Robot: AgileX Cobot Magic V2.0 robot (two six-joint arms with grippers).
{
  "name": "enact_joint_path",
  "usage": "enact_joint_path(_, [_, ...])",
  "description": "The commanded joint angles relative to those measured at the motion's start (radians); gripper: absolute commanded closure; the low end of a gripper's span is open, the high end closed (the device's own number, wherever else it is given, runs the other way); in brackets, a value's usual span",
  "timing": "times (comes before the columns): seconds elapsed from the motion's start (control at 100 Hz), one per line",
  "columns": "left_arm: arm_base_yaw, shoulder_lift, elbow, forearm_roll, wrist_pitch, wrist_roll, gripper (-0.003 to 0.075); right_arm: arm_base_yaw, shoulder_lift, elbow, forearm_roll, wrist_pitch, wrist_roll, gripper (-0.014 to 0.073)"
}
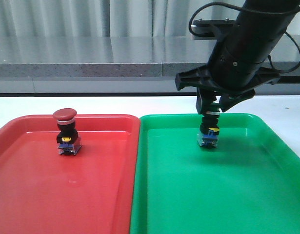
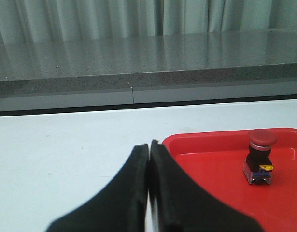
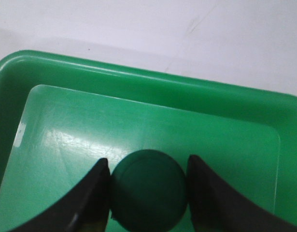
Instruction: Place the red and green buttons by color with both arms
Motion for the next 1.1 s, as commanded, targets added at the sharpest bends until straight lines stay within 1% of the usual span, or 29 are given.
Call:
enact_joint_path(0.0, [0.001, -0.032, 0.026, 0.001, -0.087, -0.006, 0.0739, -0.002, -0.05, -0.02, -0.017, -0.03, 0.002, 0.0242])
enact_joint_path(0.18, [0.001, -0.032, 0.026, 0.001, -0.087, -0.006, 0.0739, -0.002, -0.05, -0.02, -0.016, -0.03, 0.002, 0.0098])
enact_joint_path(0.36, [0.001, -0.032, 0.026, 0.001, -0.087, -0.006, 0.0739, -0.002, -0.05, -0.02, -0.015, -0.03, 0.002, 0.0027])
enact_joint_path(0.53, [0.001, -0.032, 0.026, 0.001, -0.087, -0.006, 0.0739, -0.002, -0.05, -0.02, -0.015, -0.031, 0.002, -0.0002])
enact_joint_path(0.74, [0.001, -0.032, 0.026, 0.001, -0.087, -0.006, 0.0739, -0.002, -0.06, -0.02, -0.015, -0.039, 0.002, -0.0003])
enact_joint_path(1.09, [0.001, -0.032, 0.026, 0.001, -0.087, -0.006, 0.0739, -0.002, -0.212, -0.021, -0.016, -0.041, 0.001, 0.0001])
